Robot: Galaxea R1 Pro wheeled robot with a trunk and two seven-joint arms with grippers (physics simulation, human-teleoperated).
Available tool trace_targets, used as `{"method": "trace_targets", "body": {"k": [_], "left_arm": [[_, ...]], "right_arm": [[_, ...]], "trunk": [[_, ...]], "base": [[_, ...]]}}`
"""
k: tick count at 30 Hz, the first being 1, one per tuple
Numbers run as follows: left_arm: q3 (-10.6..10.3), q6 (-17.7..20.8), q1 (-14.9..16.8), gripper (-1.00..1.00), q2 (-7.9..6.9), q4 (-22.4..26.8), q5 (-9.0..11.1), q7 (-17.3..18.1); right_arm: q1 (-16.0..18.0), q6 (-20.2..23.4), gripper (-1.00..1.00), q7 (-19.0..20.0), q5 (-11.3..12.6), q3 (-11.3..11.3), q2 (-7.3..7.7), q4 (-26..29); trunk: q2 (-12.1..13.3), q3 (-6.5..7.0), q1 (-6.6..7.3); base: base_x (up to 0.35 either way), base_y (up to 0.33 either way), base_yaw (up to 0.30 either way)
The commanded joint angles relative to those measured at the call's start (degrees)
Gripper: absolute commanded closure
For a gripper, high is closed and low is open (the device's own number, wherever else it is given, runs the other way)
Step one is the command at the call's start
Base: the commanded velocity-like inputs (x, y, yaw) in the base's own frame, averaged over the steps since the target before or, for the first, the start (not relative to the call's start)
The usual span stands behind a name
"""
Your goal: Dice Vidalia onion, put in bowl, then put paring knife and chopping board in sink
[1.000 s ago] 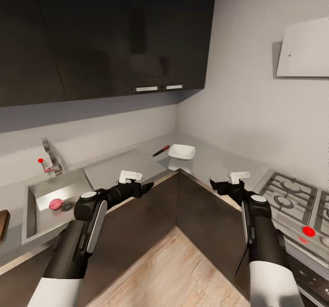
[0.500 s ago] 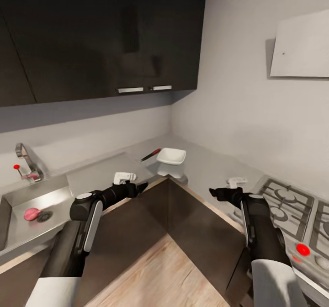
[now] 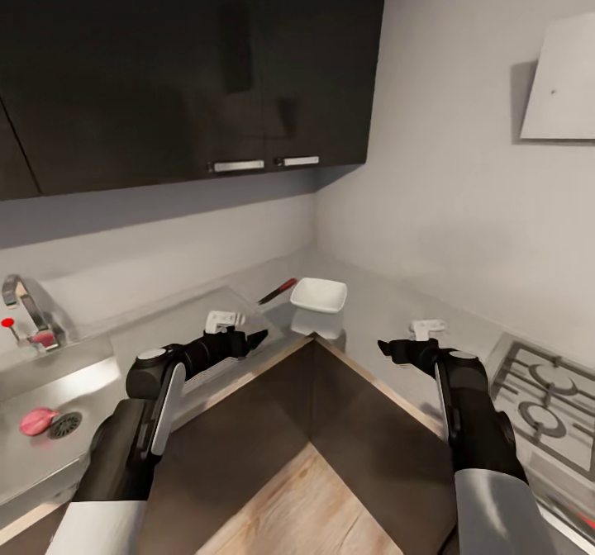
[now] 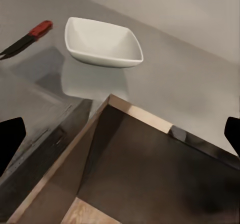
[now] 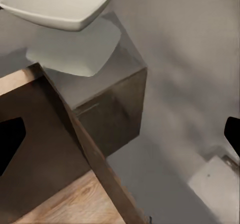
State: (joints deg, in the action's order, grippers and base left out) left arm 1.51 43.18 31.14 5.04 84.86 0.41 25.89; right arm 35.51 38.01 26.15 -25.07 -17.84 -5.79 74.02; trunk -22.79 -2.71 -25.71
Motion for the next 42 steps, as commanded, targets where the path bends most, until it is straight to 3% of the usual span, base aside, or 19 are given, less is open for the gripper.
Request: {"method": "trace_targets", "body": {"k": [1, 9, 25, 35, 41, 42], "left_arm": [[0.16, 0.41, 0.06, -1.00, 0.05, 0.05, 0.03, 0.30], [0.09, 0.33, 0.06, -1.00, 0.06, 0.03, 0.02, 0.38], [0.07, 0.32, 0.06, -1.00, 0.06, 0.00, 0.03, 0.39], [0.07, 0.32, 0.06, -1.00, 0.06, -0.04, 0.02, 0.39], [0.07, 0.25, 0.06, -1.00, 0.06, -0.04, 0.02, 0.39], [0.07, 0.24, 0.06, -1.00, 0.06, -0.04, 0.02, 0.39]], "right_arm": [[0.08, 0.15, -1.00, 0.57, -0.60, -0.16, -0.08, 0.07], [0.08, 0.16, -1.00, 0.57, -0.60, -0.24, -0.09, 0.07], [0.08, 0.23, -1.00, 0.57, -0.53, -0.44, -0.07, 0.14], [0.08, 0.23, -1.00, 0.49, -0.51, -0.37, -0.06, 0.16], [0.08, 0.37, -1.00, -1.38, -0.59, -0.31, -0.08, 0.16], [0.08, 0.39, -1.00, -3.48, -0.59, -0.27, -0.09, 0.16]], "trunk": [[-0.13, -0.14, -0.07], [-0.13, -0.14, -0.07], [-0.13, -0.14, -0.07], [-0.13, -0.14, -0.07], [-0.13, -0.14, -0.07], [-0.13, -0.14, -0.07]], "base": [[0.310, 0.160, -0.138], [0.263, 0.151, -0.134], [0.015, 0.007, -0.228], [0.259, 0.001, -0.037], [0.322, 0.092, -0.001], [0.319, 0.042, 0.000]]}}
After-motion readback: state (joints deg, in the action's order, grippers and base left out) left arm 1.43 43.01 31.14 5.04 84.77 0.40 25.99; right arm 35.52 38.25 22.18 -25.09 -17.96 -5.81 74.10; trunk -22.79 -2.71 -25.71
